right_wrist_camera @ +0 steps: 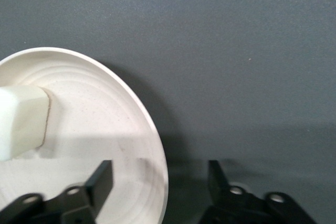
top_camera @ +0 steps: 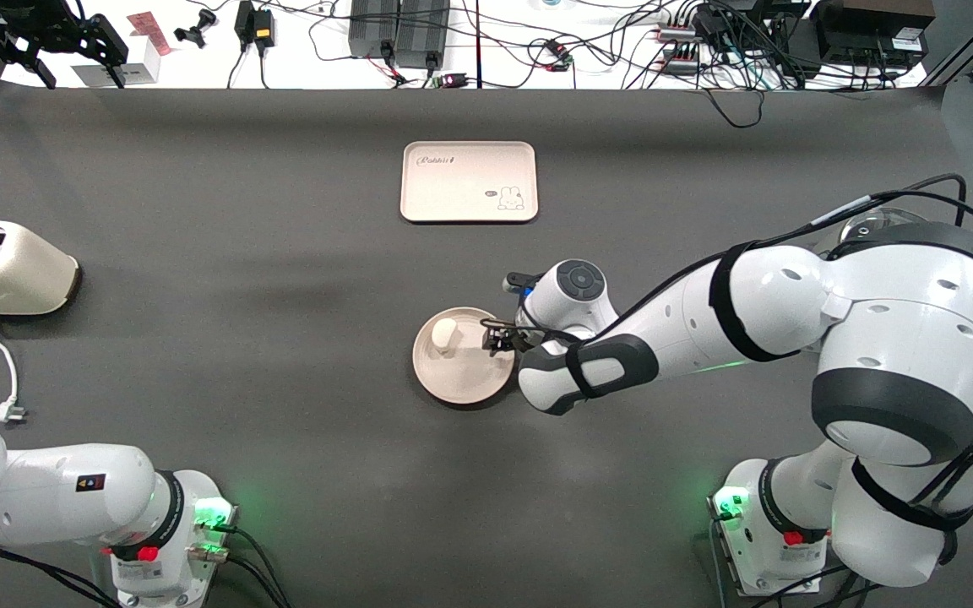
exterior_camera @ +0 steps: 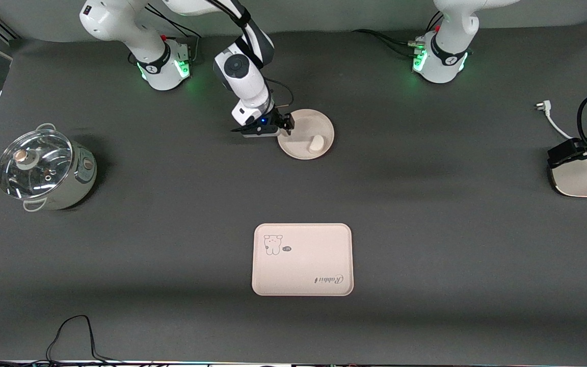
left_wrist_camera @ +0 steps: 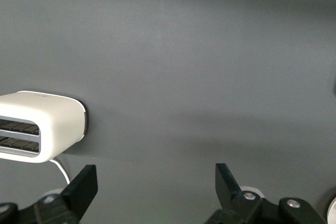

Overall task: Place bun in plate and plate on tray
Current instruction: 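Lower the right gripper to the plate rim and grasp it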

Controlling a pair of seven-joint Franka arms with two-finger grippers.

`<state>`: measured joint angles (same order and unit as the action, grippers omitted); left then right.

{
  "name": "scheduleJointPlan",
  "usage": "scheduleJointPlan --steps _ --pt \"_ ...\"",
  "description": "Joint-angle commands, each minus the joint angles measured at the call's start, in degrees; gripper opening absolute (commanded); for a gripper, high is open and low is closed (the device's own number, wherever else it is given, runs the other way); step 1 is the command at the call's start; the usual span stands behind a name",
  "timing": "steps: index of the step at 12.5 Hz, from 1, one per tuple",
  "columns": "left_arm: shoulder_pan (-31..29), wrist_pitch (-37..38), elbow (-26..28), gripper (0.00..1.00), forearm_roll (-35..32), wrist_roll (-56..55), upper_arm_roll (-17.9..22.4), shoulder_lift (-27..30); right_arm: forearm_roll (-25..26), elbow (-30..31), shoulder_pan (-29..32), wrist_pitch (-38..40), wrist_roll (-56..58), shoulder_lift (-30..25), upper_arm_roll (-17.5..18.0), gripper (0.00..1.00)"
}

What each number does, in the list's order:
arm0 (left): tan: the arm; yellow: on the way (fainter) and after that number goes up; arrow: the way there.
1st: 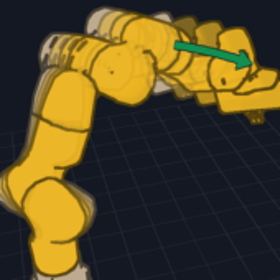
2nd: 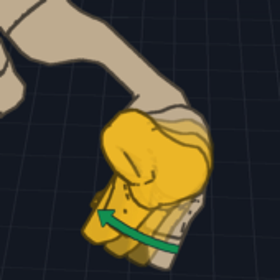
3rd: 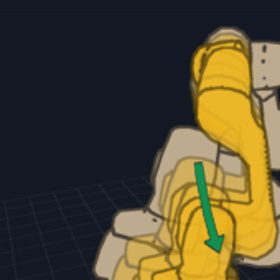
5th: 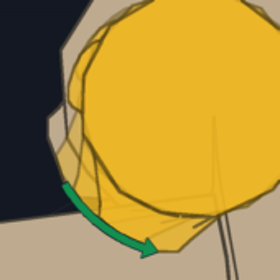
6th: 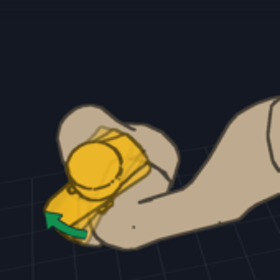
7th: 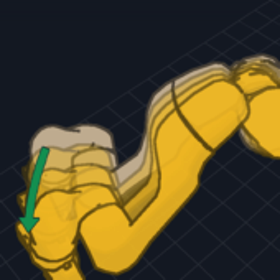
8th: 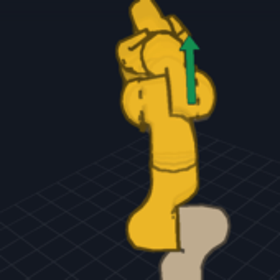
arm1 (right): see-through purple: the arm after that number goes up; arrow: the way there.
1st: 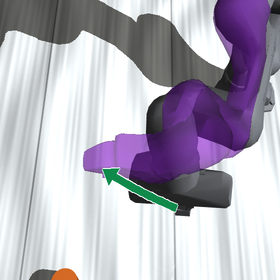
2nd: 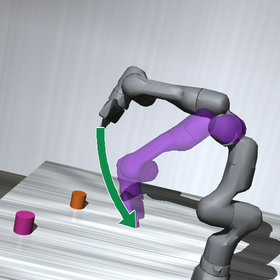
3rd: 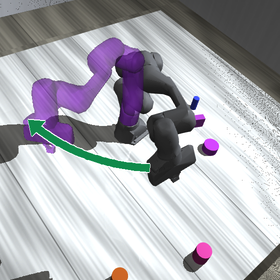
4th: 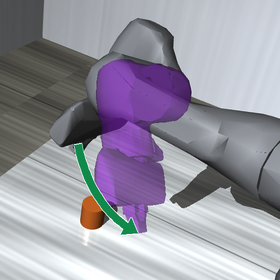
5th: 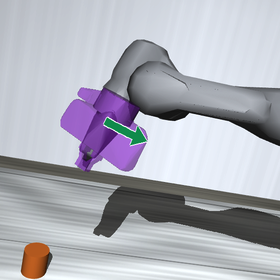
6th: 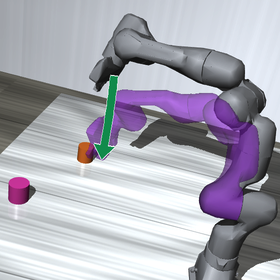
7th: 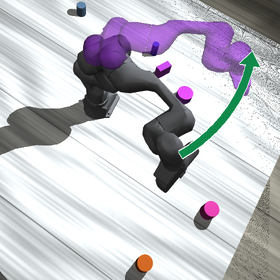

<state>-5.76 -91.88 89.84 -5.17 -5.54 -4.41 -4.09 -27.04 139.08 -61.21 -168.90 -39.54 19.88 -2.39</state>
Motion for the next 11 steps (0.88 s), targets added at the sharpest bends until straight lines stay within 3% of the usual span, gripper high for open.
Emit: scheduleJointPlan --steps 1,2,5,11 --pt "-0.04 0.74 -0.81 1.0 0.34 2.18 -0.17 -0.22 -2.14 -0.83 -0.4 -0.64 2.01 0.78 0.11 0.35" --pt "-0.3 0.3 -0.9 1.0 0.51 4.11 -0.16 -0.39 -2.14 -0.83 -0.4 -0.64 2.01 0.69 0.11 0.26" --pt "-0.66 0.74 -0.72 1.0 2.71 4.57 -0.16 -0.4 -2.23 -0.83 -0.4 0.59 2.01 0.16 0.11 0.13" --pt "-0.57 0.82 -0.72 1.0 2.8 4.57 -0.16 -0.4 -2.23 -0.91 0.12 1.99 3.32 -1.76 0.02 0.04"
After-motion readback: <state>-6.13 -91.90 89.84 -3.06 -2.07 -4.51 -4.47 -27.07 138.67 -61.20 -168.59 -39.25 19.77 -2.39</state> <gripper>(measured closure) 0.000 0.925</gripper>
